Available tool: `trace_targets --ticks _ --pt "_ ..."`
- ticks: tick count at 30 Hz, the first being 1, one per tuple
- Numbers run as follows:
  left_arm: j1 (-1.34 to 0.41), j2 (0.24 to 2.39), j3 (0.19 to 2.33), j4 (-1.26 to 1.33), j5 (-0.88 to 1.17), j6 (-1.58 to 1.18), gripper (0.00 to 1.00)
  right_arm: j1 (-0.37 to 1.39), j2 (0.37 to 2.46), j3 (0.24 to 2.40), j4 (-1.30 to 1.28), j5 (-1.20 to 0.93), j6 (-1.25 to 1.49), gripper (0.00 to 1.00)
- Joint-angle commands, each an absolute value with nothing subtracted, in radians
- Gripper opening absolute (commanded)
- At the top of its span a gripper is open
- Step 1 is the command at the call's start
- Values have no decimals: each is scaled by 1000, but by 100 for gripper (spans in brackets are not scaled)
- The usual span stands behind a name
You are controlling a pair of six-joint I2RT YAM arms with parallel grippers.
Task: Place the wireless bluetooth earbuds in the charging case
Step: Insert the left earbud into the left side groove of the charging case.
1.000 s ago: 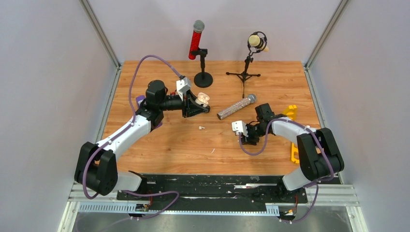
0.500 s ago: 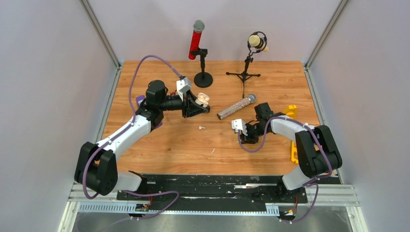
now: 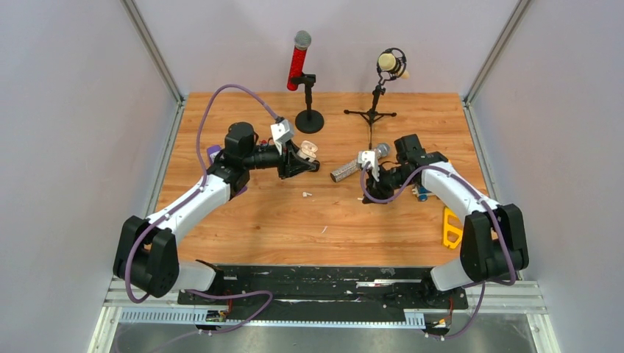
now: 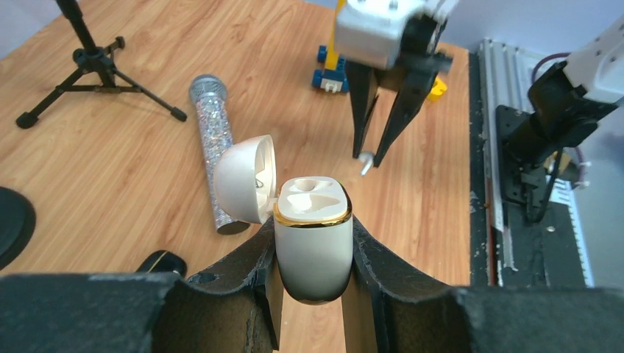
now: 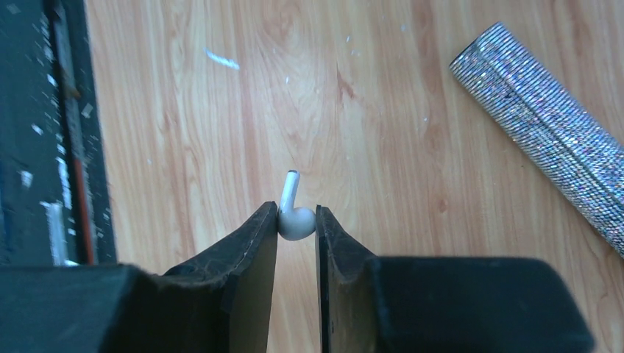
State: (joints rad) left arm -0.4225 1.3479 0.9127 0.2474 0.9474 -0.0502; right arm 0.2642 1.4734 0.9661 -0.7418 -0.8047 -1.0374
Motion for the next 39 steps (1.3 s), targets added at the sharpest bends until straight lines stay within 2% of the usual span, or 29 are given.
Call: trace_targets --ticks 1,8,15,26,32,36,39 --pt "-454 1329 962 137 835 159 0 254 1448 1112 -888 -968 -833 18" --pt "-508 1324 981 8 707 380 0 253 1451 1338 -983 -1081 -528 18" --pt "-542 1319 985 -86 719 472 0 258 1481 1488 -980 -1179 -308 19" --pt "-557 1365 987 -44 972 411 0 330 1563 1536 -975 -1290 -171 20" --pt "-561 1392 1007 -160 1175 550 0 398 1591 1549 -954 -1302 -103 22" --pt "-562 1405 979 -107 1220 529 0 413 1586 1526 -920 -1308 -16 22" --pt "-563 1413 936 37 1207 424 0 413 1570 1517 -909 -1303 15 23"
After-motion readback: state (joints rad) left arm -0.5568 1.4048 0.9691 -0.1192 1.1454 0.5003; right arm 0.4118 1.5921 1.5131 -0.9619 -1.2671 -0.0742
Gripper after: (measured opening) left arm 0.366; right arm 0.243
